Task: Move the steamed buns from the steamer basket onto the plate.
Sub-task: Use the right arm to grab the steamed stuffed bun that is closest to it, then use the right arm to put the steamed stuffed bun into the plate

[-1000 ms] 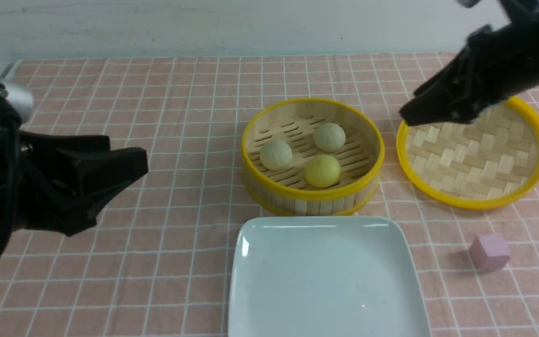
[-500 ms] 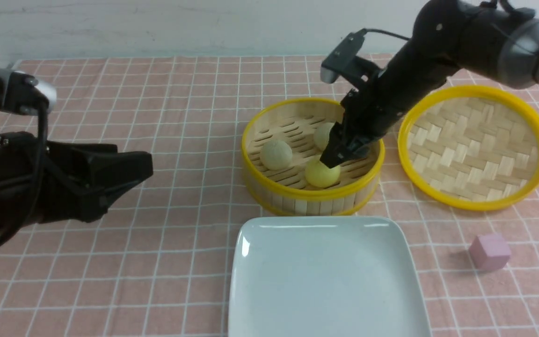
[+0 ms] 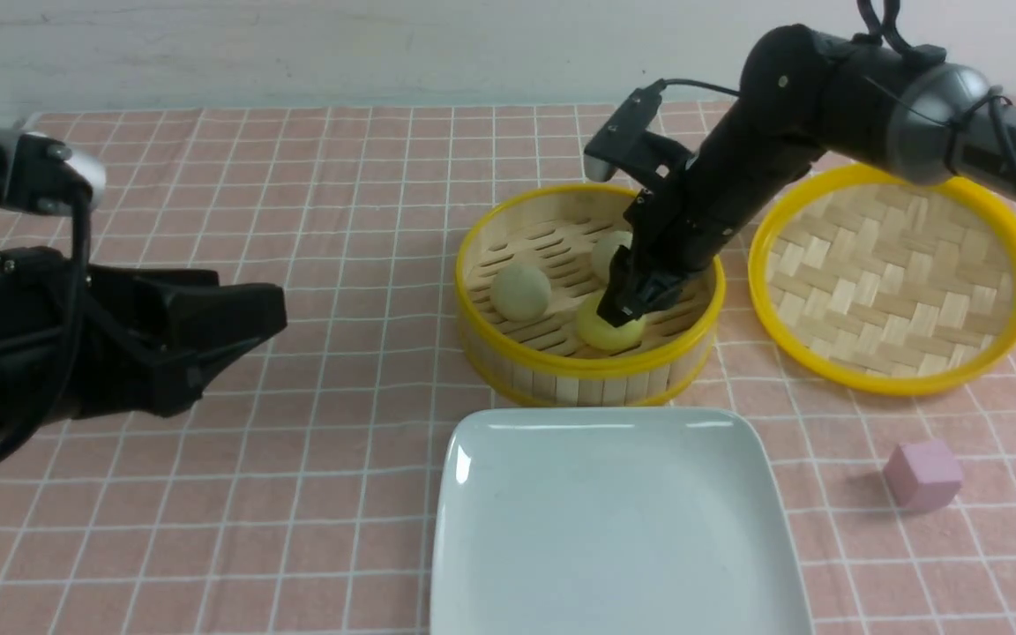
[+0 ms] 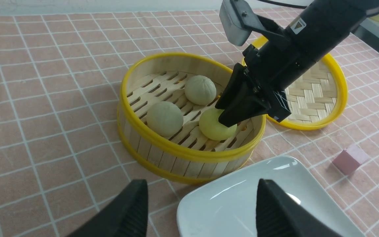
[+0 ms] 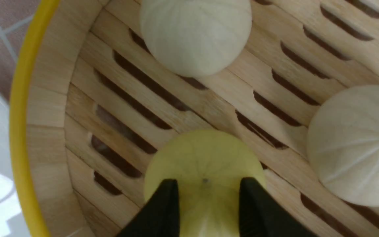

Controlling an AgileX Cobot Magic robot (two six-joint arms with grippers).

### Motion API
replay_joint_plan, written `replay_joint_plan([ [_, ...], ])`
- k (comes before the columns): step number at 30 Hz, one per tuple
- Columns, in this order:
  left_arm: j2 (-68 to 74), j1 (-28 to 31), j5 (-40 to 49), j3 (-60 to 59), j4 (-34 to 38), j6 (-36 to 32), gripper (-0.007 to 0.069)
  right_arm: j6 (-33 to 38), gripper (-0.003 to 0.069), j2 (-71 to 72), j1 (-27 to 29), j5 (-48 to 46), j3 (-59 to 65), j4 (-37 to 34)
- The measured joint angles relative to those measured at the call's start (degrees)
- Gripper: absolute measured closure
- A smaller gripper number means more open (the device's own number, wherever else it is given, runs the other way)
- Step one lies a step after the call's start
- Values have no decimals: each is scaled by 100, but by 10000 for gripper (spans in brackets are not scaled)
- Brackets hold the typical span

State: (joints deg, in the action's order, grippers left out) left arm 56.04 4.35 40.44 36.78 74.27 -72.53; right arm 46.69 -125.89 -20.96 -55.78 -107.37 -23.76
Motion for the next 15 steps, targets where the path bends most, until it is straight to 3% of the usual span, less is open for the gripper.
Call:
replay_joint_plan([
  [2,0,0,-14,0,0,-4,172,0,594,-12,-33,-6,0,74],
  [4,0,0,-20,0,0,-4,172,0,645,-12,-79,-6,-14,97],
  [15,0,0,-25,0,0,-4,172,-697,647,965,-230,-811,-875,190],
])
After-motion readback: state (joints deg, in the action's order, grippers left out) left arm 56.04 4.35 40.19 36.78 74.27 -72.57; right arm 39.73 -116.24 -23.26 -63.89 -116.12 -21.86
